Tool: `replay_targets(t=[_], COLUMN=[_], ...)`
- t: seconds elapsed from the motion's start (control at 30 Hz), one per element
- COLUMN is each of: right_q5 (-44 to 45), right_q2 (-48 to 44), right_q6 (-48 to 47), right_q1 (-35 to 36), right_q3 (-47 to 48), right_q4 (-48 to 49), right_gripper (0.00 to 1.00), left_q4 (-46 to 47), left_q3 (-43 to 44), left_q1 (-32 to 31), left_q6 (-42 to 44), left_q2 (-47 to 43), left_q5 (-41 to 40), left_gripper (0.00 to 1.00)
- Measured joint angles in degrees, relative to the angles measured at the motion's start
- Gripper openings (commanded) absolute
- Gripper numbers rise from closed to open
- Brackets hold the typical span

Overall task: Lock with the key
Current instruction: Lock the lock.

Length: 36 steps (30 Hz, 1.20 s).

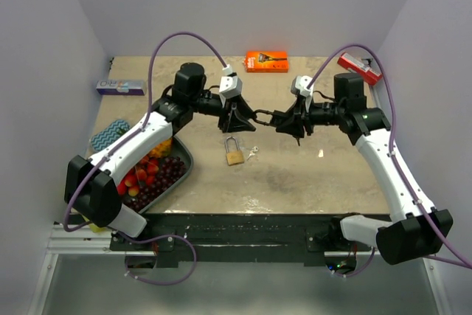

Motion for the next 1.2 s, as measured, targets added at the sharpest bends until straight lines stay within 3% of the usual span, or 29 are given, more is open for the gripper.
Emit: replay_targets(t=[0.07,0.4,0.93,1.2], right_q5=[0.1,-0.3,-4.8,-4.4], right_q2=[0.0,-1.0,2.4,2.3], right_q6=[0.4,1.2,6.1,10.2], right_q1=[0.0,0.4,-0.5,-0.4], right_q3=[-0.2,-0.3,-0.2,-1.3], right_q4=[0.2,0.9,1.5,6.5], right_gripper=[0.0,0.0,0.0,0.0], left_q4=[1.8,9.9,15.6,20.6], left_q3=[-0.3,-2.2,-3.3,-3.8], left_q1=[-0.2,0.1,0.3,0.3], left_q6=[-2.3,-12.9,-18.4,-21.9], left_q2=[0.0,0.0,1.6,2.7], left_q5=[0.2,0.0,0.2,0.0], left_gripper=[0.4,0.0,0.0,0.0])
